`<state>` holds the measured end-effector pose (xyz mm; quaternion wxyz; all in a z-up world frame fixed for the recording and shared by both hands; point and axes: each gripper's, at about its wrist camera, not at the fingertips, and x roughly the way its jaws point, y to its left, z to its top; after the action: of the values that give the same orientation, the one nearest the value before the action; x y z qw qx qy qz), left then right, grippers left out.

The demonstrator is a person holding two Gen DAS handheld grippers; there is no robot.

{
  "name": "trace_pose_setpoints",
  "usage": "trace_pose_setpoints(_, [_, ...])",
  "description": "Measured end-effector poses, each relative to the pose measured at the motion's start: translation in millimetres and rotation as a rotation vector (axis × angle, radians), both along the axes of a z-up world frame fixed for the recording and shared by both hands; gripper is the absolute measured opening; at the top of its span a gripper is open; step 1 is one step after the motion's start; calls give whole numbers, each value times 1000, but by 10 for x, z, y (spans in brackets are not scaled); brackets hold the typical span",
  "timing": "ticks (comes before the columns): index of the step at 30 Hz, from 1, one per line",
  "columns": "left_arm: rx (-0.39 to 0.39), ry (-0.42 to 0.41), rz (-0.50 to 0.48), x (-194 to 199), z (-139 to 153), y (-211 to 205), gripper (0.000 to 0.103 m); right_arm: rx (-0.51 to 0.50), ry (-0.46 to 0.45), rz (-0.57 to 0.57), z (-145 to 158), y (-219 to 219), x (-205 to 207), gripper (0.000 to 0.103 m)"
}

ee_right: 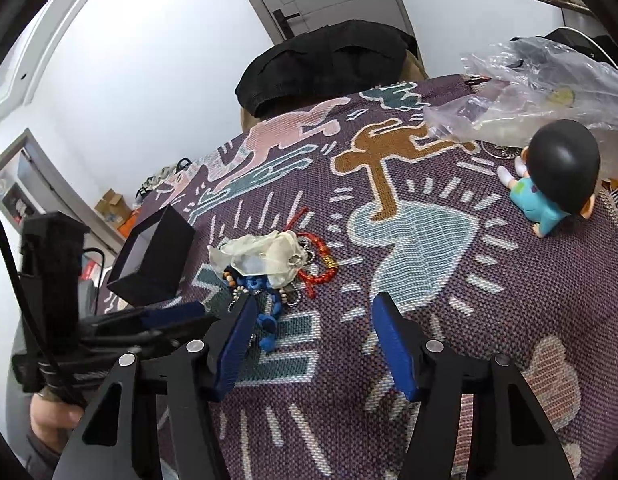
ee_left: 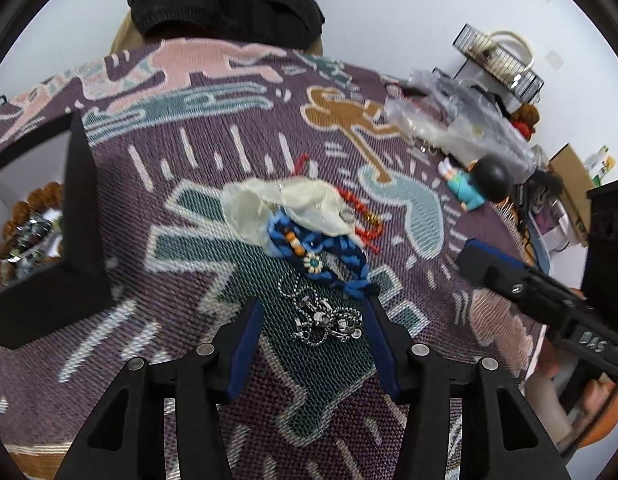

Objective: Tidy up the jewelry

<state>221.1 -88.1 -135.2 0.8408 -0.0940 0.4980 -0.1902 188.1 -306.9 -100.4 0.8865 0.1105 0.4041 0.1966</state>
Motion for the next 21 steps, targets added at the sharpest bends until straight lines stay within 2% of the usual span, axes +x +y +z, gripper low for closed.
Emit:
trace_pose_setpoints(9, [56,6,6,55,-25,-207,53,11,9,-12,-33,-55,2,61])
trace_pose_setpoints(14, [203,-49,-32,-30,-24,-394,53,8,1,-14,-16,-74,-23,61])
trace_pose_setpoints(18, [277,-72,-53,-95,-50,-424,53,19,4,-26,-14,-125,-24,61])
trace_pose_setpoints(21, [302,-91,-65,-132,-59,-416,53,23,2,-27,-9,-137,-31,61])
